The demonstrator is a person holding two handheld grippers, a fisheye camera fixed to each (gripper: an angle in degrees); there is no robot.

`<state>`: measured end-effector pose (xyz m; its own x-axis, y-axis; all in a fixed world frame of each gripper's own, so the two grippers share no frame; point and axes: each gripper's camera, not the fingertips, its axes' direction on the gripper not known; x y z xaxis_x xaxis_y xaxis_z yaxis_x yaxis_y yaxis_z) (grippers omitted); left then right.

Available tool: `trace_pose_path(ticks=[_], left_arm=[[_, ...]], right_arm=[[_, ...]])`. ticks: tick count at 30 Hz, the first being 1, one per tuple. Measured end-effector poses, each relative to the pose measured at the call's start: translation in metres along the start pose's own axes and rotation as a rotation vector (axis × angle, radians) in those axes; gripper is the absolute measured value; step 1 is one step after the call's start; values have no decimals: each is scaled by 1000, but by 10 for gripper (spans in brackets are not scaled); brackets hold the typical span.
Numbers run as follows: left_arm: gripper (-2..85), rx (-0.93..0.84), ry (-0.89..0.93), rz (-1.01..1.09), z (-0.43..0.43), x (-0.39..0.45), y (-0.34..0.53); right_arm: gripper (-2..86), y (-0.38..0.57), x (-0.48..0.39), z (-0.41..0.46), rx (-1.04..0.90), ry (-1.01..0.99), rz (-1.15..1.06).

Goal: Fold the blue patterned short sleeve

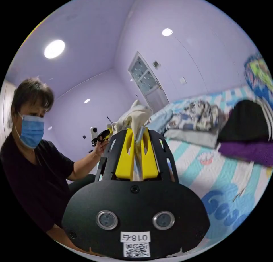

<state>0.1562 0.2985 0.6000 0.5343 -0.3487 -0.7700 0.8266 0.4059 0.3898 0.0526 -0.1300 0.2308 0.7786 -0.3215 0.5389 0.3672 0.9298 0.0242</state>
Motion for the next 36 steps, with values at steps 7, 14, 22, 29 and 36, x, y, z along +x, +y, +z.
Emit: trace_pose_path(ticks=[7,14,22,29,36], left_arm=[[8,192,25,103,-108,71,-68],[7,153,-27,137,-185,131,-52],[8,17,-29,39,-202,103,-45],[6,29,-45,100,-185,71,-69],[3,84,-107,109,-173,35,-69]], right_arm=[[35,-17,-100,-57,78,-45,-178],[35,34,-159,-85,-30,-40,-165],[32,76,-135,-72,-138,-48,-19],[32,66,-105,-70,-54,-21,1],[35,54,-82,-60,-8,-21,-5]])
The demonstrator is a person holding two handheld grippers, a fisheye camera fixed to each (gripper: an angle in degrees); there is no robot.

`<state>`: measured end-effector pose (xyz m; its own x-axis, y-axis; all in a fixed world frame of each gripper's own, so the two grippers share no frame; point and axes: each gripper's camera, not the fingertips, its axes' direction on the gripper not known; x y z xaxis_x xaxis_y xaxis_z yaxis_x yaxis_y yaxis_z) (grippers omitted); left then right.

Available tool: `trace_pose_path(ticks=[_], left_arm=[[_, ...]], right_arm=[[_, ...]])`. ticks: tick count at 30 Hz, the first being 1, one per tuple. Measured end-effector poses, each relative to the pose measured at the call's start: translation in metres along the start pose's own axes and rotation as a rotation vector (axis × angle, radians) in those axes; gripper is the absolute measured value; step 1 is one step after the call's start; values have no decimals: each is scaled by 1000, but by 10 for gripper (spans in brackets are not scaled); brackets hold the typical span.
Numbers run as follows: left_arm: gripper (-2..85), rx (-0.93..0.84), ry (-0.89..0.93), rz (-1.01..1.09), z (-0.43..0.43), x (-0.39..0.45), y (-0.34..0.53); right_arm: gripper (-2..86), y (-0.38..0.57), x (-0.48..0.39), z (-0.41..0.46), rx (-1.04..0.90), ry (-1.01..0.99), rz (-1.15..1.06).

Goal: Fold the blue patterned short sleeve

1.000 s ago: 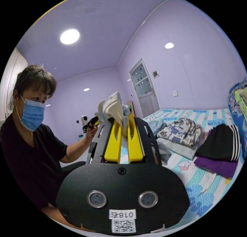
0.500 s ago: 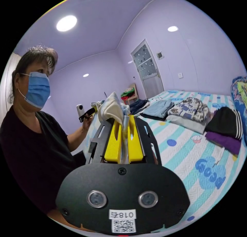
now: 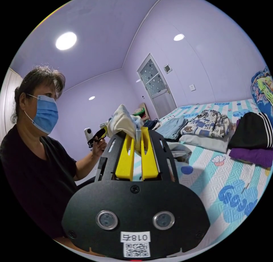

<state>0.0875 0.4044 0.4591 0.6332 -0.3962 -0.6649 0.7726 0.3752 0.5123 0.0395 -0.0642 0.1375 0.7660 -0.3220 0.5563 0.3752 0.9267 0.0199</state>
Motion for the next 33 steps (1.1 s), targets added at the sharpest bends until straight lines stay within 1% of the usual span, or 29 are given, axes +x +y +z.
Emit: trace_pose_path(ticks=[5,8,11,14,15,16,17,18,19,20,21,22,23,24,26,27,29,30,31,32,33], left_arm=[[4,-32,-33,41,34,-25,-18],[6,-88,-18,-15,77,-60,-27],[8,-102,10,-72,127,-102,-38],[11,-121,39,-90,193,-154,-63],[13,-133,64,-135,228,-185,-74],[16,-153,75,-182,271,-220,-85],[19,-167,63,-198,295,-237,-89],[24,-195,22,-234,345,-272,-95],[31,-215,15,-301,395,-310,-91],[35,-238,0,-328,420,-328,-87],[52,-313,-101,-421,460,-362,-68],[68,-322,-165,-544,479,-386,-38],[75,-281,-163,-599,481,-393,-21],[85,-195,-167,-661,477,-400,7],[90,-82,-193,-671,461,-401,34],[90,-20,-192,-641,446,-399,43],[86,-7,-147,-564,430,-388,46],[83,-22,-91,-501,419,-374,43],[78,-34,-37,-414,407,-352,40],[75,-51,-17,-374,403,-340,39],[69,-109,24,-309,397,-314,39]], right_arm=[[34,-26,28,8,-2,61,-14],[32,-46,59,18,-24,99,9],[31,-75,101,27,-5,110,37],[32,-119,151,39,30,155,53],[33,-131,163,44,34,179,53],[34,-156,193,57,35,234,64],[36,-183,234,75,36,281,104],[38,-196,259,86,35,300,129],[43,-217,312,110,26,348,187],[55,-227,367,135,-13,420,257],[64,-226,394,146,-58,466,323],[88,-212,435,161,-117,525,477],[118,-194,451,164,-52,514,532],[118,-185,452,164,-8,518,527],[116,-165,442,156,119,536,408],[114,-162,437,152,139,531,367],[104,-150,411,136,204,515,238],[101,-148,403,132,210,498,212],[95,-143,387,126,199,451,165],[90,-136,371,125,148,389,122],[86,-132,364,128,106,356,105]])
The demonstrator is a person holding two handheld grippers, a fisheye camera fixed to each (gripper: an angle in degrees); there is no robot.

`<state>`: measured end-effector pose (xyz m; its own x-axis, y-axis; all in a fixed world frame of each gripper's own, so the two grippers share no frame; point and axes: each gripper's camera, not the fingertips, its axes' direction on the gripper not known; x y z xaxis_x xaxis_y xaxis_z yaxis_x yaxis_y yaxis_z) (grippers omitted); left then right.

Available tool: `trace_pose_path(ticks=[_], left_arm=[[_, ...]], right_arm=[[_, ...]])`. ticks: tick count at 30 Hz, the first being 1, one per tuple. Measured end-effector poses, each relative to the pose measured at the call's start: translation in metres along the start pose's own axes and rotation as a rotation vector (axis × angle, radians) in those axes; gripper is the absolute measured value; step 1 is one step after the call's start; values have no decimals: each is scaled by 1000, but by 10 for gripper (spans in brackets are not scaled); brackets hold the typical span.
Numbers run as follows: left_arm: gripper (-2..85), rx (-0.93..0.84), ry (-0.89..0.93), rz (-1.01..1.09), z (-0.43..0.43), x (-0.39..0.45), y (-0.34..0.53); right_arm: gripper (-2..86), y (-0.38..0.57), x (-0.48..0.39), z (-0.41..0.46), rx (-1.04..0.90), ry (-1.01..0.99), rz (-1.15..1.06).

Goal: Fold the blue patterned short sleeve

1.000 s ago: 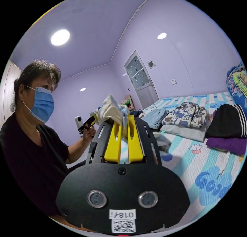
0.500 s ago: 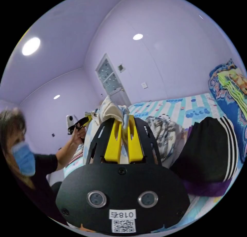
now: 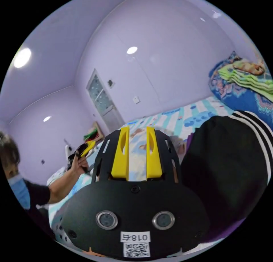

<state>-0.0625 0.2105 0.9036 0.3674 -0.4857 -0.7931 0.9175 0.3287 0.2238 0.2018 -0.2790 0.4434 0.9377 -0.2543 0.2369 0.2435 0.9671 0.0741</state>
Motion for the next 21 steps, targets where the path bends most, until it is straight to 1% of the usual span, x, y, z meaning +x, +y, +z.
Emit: trace_pose_path(ticks=[2,3,4,5,6,7,8,9,10,11,12,13,15,17,19,20,21], left_arm=[[59,-72,44,63,-2,35,20],[52,-118,64,72,1,52,33],[50,-175,88,71,11,64,46],[49,-214,88,75,18,68,51],[49,-291,45,47,35,70,59],[47,-331,12,-17,49,64,65],[46,-358,-14,-36,55,60,67],[40,-375,-71,-97,60,53,69],[30,-337,-75,-156,54,53,68],[35,-317,-84,-174,50,58,67],[45,-261,-89,-175,34,75,62],[50,-202,-53,-155,15,98,57],[60,-163,-8,-110,-16,140,57],[64,-201,5,-18,-42,194,68],[69,-343,-57,116,-71,278,103],[69,-370,-77,144,-78,299,115],[70,-418,-120,193,-91,341,140]], right_arm=[[74,27,-24,7,-155,-90,-49],[72,34,-28,10,-185,-101,-50],[70,45,-34,20,-254,-117,-61],[67,54,-36,35,-335,-90,-60],[65,57,-36,43,-368,-56,-56],[54,60,-30,56,-414,56,-45],[34,62,-23,64,-453,175,-56],[30,62,-21,65,-457,209,-59],[20,61,-21,62,-445,218,-28],[40,58,-29,52,-402,209,-13],[51,57,-36,44,-376,202,-18],[56,57,-53,25,-324,162,-47],[63,68,-80,-5,-284,148,-80],[69,102,-120,-39,-325,218,-139],[73,137,-148,-60,-378,271,-154],[74,162,-166,-73,-407,300,-149],[74,175,-175,-78,-418,312,-143]])
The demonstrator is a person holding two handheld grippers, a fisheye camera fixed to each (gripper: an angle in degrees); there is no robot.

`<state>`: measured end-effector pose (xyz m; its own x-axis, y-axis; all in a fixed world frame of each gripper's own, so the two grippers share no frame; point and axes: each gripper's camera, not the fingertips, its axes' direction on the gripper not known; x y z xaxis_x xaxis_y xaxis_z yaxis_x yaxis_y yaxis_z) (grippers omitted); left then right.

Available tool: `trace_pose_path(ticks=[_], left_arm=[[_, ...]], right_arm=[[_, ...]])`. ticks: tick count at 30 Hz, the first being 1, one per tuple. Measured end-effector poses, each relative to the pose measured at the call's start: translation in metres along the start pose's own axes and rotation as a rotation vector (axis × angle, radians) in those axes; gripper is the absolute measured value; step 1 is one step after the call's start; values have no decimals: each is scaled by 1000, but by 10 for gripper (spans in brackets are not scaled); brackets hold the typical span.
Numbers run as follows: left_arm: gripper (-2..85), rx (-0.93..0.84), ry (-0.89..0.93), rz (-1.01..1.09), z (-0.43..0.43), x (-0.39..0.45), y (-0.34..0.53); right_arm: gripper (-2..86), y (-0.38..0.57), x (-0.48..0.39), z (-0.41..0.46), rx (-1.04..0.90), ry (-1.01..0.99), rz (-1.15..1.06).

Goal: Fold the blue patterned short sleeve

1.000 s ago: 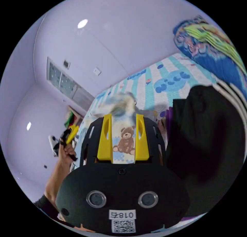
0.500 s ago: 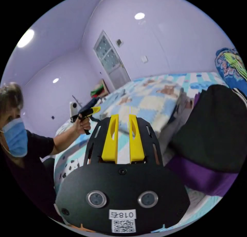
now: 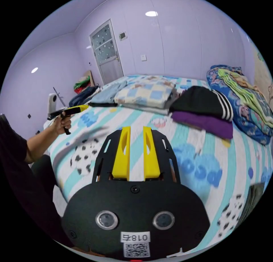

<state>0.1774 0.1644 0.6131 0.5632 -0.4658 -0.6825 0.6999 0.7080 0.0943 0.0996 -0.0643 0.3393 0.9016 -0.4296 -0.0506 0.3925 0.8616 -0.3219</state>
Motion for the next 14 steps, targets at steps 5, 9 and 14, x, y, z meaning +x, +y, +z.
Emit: trace_pose_path(ticks=[5,9,14], left_arm=[[72,-74,-196,44,-21,154,77],[78,-186,-282,-19,-8,222,105],[84,-269,-360,38,10,276,116]], right_arm=[[64,89,-95,-5,-53,262,-32],[61,121,-136,25,-124,479,-144],[74,145,-126,67,-240,304,15]])
